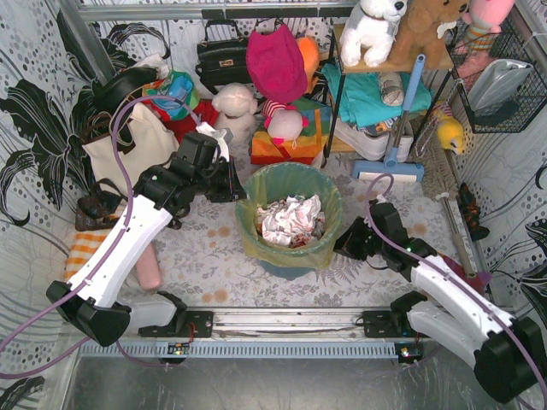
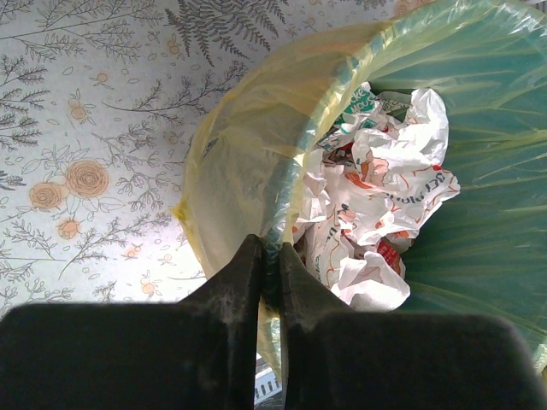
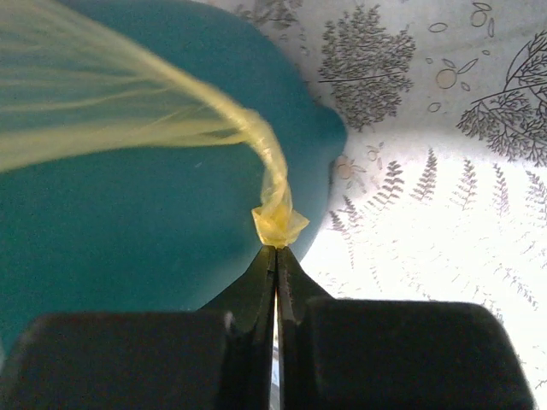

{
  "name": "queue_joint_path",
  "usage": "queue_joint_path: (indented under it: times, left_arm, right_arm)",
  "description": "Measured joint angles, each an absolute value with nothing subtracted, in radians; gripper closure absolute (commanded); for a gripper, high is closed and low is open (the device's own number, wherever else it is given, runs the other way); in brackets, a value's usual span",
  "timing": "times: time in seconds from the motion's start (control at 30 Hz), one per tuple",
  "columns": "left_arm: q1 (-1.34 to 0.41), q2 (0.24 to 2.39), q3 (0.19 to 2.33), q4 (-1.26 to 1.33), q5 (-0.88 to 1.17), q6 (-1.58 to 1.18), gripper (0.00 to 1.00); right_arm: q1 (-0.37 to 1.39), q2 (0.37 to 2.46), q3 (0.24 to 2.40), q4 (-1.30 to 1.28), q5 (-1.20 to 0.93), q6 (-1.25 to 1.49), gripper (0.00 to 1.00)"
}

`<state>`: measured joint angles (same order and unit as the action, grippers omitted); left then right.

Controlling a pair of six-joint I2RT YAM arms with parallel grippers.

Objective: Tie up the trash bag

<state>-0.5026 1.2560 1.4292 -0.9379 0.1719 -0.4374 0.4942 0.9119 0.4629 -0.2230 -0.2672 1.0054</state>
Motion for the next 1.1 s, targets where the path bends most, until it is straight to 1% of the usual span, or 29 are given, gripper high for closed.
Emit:
queue_joint_path:
  times: [0.27,0.6,0.73,0.87,1.1]
  left_arm:
    - [-0.503,1.255,1.429,-0.939,0.160,-0.442,1.00]
    - [-0.503,1.254,1.429,-0.942,0.148,-0.451,1.00]
    - [-0.503,1.253,1.429,-0.942,0.148,-0.452,1.00]
    - [-0.503,1.253,1.429,-0.942,0.148,-0.452,1.00]
    - [-0.503,1.253,1.430,-0.944,0.147,-0.452,1.00]
  right_arm:
    - [0.495,0.672,0.515,-0.390,-0.227,1.006,1.00]
    - [0.495,0.506,0.582,-0.466,-0.207,1.016,1.00]
    - [0.495,0.461,0.608,-0.431,-0.177,1.042,1.00]
    - [0.495,0.445,0.614,-0.344,-0.144,1.060,1.00]
    - [0.494,0.527,0.676,-0.168,-0.141,1.062,1.00]
